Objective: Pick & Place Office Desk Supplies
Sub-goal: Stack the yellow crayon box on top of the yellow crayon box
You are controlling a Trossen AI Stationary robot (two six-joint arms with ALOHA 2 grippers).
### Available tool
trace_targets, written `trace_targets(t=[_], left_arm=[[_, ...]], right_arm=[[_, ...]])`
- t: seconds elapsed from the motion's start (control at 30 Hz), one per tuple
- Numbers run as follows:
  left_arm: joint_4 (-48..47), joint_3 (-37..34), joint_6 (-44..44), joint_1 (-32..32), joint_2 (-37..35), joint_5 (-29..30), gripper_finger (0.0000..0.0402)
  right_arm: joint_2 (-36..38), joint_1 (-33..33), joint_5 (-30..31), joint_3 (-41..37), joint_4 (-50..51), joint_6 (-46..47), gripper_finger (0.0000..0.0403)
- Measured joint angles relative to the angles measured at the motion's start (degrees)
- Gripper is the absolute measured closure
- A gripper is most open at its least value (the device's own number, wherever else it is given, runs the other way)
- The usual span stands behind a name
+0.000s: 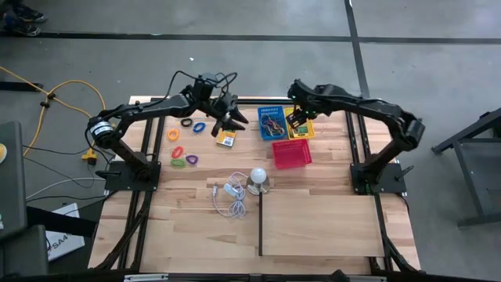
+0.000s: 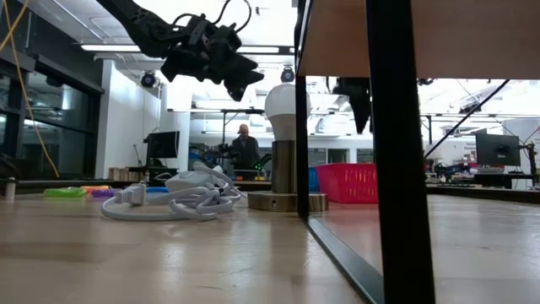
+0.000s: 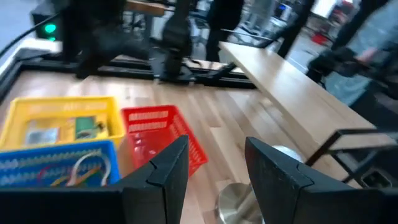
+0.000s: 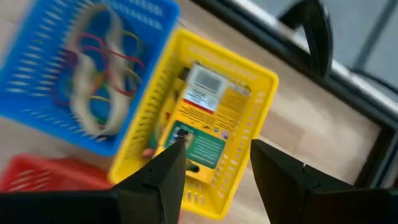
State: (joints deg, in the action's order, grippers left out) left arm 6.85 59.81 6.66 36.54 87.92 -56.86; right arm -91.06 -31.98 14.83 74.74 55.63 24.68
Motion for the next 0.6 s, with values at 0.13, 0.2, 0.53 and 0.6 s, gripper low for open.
trace_targets(t=[0.13, 0.2, 0.53, 0.6], left_arm=[[-0.4, 0.0, -2.78, 2.83, 0.0, -0.04, 0.025], [-1.26, 0.0, -3.15, 4.41, 0.0, 0.09, 0.025], [-16.75, 0.0, 2.97, 9.06, 0.0, 15.22, 0.025], [-21.37, 0.0, 4.55, 8.34, 0.0, 20.3, 0.025]], right_arm=[[4.43, 1.78, -0.44, 0.0, -2.37, -5.08, 0.0235], [6.01, 2.95, -0.46, 0.04, -3.43, -7.71, 0.0235], [8.1, 7.01, -4.85, 0.04, -9.59, -19.98, 0.0235], [8.1, 7.98, -4.96, 0.04, -10.83, -22.5, 0.0235]])
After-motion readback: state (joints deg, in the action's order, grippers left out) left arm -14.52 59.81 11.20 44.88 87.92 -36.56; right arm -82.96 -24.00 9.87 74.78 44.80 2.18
